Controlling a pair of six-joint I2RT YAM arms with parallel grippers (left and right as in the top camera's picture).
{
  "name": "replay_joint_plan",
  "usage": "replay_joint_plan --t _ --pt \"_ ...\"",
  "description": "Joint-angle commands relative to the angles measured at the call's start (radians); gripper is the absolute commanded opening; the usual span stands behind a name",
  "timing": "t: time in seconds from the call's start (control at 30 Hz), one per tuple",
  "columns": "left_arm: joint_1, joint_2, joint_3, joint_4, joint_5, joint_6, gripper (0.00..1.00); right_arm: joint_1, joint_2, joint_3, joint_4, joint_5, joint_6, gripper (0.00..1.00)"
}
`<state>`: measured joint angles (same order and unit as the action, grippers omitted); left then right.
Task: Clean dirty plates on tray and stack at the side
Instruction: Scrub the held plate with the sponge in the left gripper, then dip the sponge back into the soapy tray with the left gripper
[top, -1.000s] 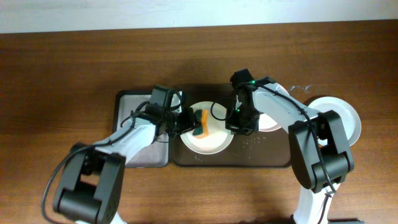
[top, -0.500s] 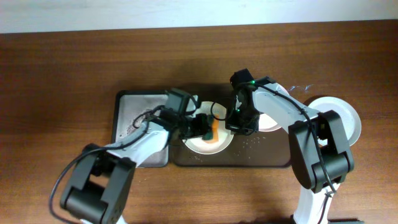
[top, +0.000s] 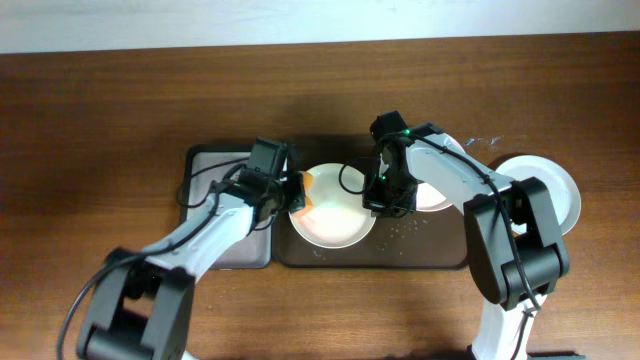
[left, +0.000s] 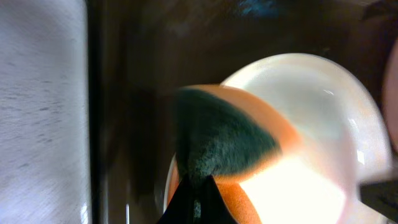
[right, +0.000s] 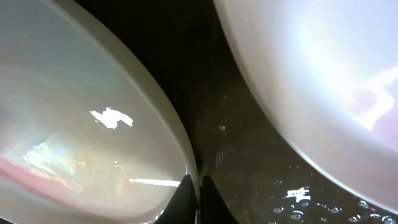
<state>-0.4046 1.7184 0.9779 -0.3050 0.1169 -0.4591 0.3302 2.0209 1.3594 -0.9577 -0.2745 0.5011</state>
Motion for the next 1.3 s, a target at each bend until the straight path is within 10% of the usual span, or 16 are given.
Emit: replay_joint_plan --t 0.0,0.27,0.67,0.8,0.93,1.27 --pt "0.002 -0.139 0.058 -0.074 -0.007 0.043 0.0 0.011 0.006 0.002 -0.008 0.024 0.0 0.04" --pt "0.04 -0.233 0.055 -0.322 -0.349 0.098 0.0 0.011 0.006 0.002 -0.012 0.024 0.0 0.04" --pt "0.087 -0.021 0.036 -0.39 -0.358 0.103 0.0 0.011 0.006 0.002 -0.015 0.024 0.0 0.04" --pt "0.087 0.048 0.036 -0.361 -0.357 0.27 0.0 0.011 0.006 0.002 -0.015 0.024 0.0 0.04" --pt "0.087 0.055 0.036 -0.354 -0.362 0.386 0.4 0.011 0.006 0.002 -0.015 0.024 0.0 0.04" --pt "0.087 0.055 0.036 -0.327 -0.361 0.332 0.44 0.011 0.006 0.002 -0.015 0.024 0.0 0.04"
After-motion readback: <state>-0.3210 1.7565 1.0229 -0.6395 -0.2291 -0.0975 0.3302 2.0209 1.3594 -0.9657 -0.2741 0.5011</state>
